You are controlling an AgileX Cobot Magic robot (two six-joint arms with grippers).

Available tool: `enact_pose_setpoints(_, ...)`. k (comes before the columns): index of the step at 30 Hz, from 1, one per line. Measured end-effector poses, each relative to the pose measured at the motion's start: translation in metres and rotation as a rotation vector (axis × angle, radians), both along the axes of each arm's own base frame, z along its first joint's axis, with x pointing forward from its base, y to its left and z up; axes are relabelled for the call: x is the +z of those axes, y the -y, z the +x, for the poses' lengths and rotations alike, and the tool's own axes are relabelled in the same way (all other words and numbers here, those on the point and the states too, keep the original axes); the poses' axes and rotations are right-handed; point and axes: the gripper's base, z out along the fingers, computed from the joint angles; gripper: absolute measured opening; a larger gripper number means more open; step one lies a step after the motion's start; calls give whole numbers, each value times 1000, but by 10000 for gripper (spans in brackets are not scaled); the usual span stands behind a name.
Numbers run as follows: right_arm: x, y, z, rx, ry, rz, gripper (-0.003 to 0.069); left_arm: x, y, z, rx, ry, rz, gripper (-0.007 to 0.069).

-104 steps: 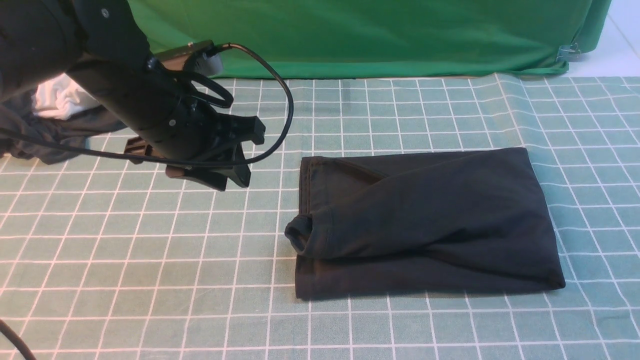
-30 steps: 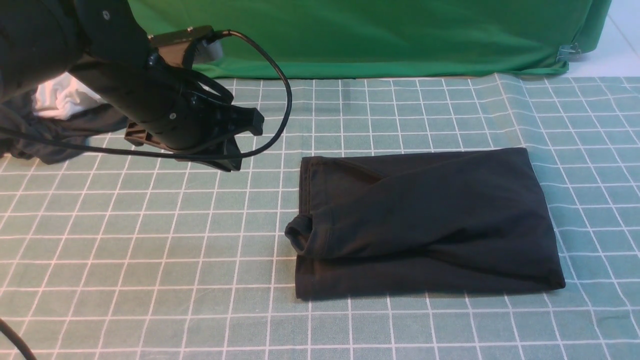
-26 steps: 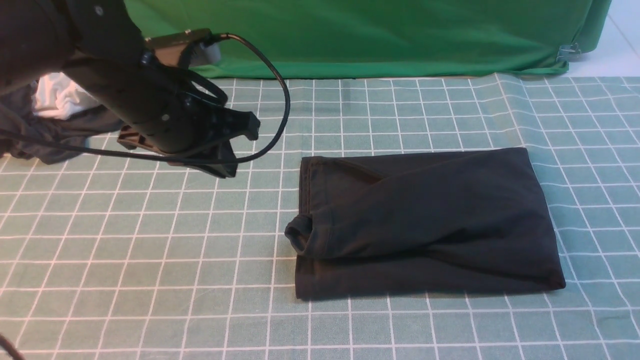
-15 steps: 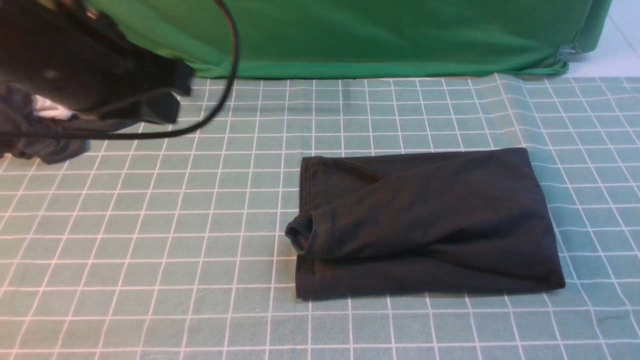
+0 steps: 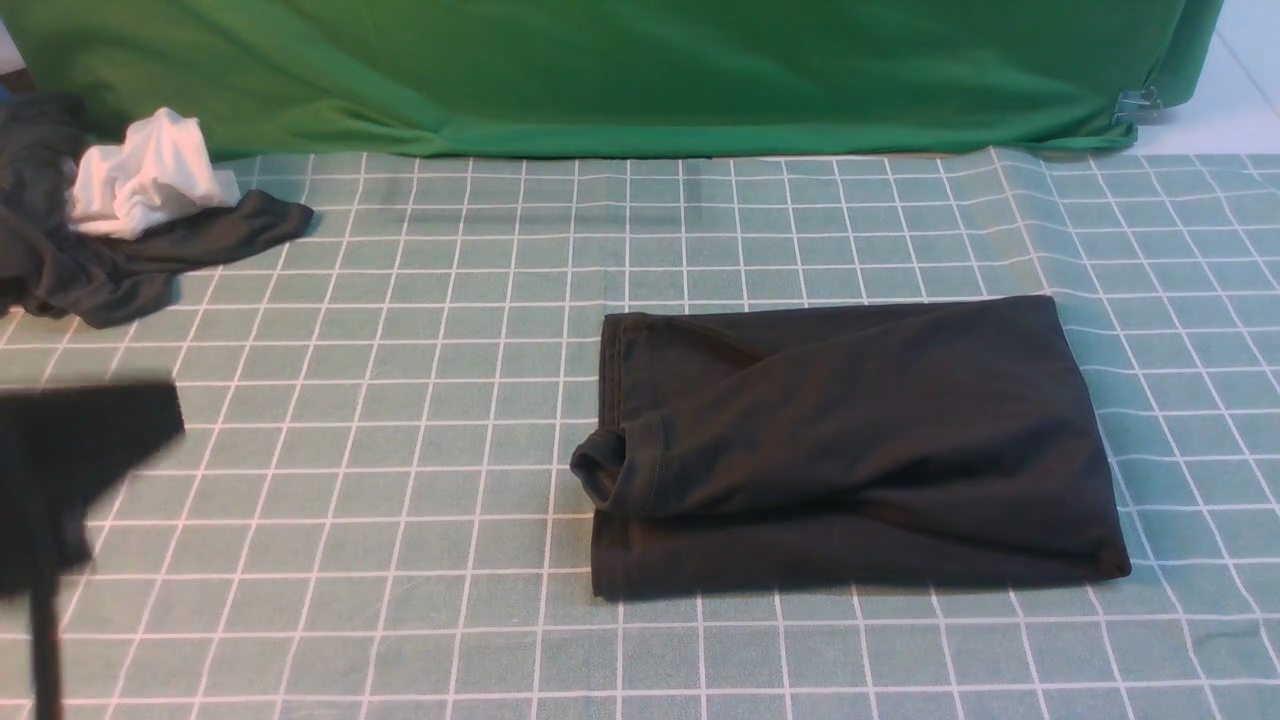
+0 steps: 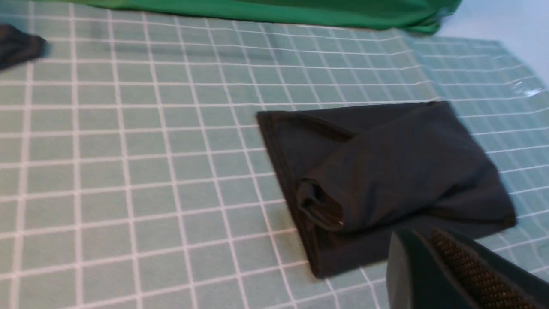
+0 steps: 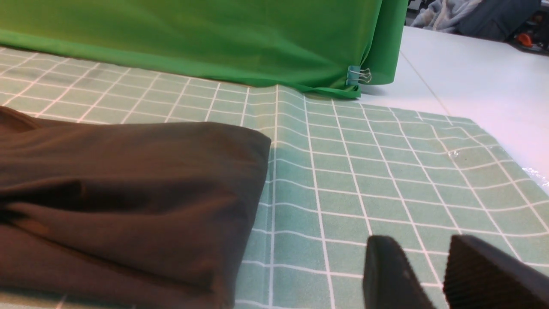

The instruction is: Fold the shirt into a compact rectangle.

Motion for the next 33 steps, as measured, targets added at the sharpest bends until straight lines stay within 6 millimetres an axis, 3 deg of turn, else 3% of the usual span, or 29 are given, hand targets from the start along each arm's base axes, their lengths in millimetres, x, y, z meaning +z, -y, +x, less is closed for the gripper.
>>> enact_pose_setpoints(5,0,0,0,0,0,0,221,-32,-7,-22,38,134,-75,16)
enact_pose_setpoints(13,0,0,0,0,0,0,234,-32,-22,-20,186,549,-73,16)
enact_pose_setpoints(28,0,0,0,0,-1,0,237,-38,-24,-18,180,585,102,16)
enact_pose_setpoints(31,0,0,0,0,-1,0,237,-51,-23,-13,184,590,101,16)
enact_pose_setpoints(33,0,0,0,0,-1,0,239,-71,-23,-12,187,583,109,16)
